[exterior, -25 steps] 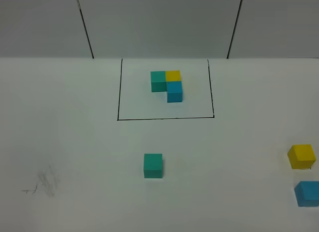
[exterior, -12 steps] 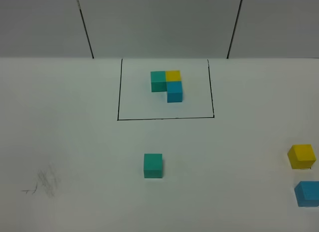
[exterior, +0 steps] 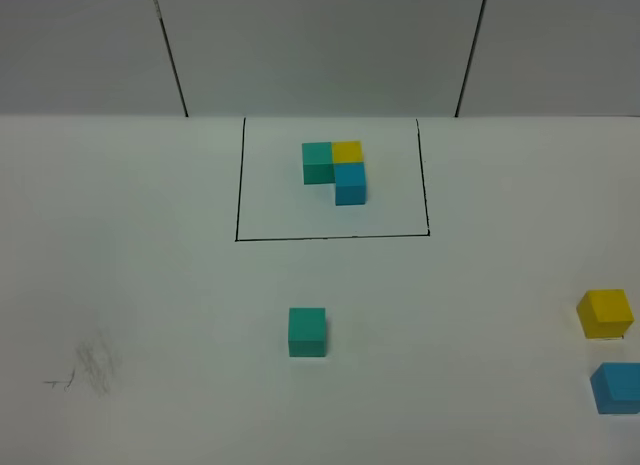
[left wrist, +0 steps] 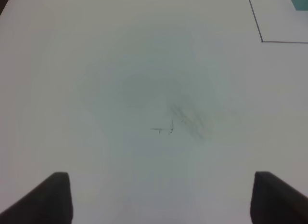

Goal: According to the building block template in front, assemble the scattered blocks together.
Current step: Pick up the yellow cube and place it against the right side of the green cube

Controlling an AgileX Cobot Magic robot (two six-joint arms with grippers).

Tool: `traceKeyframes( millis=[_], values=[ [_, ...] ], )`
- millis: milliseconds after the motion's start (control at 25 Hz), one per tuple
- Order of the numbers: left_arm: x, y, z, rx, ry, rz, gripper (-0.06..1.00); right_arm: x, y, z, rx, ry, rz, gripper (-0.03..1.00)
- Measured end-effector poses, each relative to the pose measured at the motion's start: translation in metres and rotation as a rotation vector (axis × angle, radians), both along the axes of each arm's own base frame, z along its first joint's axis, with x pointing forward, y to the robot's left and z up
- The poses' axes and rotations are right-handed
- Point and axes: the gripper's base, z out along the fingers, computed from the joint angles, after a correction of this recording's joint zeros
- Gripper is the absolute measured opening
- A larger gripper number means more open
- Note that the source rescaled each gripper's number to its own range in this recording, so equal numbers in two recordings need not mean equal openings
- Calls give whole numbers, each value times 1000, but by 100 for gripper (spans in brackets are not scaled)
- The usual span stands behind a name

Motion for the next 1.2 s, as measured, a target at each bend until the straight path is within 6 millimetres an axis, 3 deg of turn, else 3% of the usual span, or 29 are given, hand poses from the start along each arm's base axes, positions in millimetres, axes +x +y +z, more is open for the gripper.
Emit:
traceKeyframes(
  millis=[120,400,560,680,920,1200],
  values=[
    [0,0,0,0,0,0,64,46,0,9,-1,95,-3,60],
    [0,0,0,0,0,0,64,160,2,1,-33,413,26,60],
    [0,0,0,0,0,0,64,205,3,0,-38,542,44,60],
    [0,0,0,0,0,0,64,224,5,-8,-15,593,49,60],
    [0,0,0,0,1,0,64,243,6,-34,0,648,43,60],
    [0,0,0,0,1,0,64,266,5,-76,10,672,6,60]
  ],
)
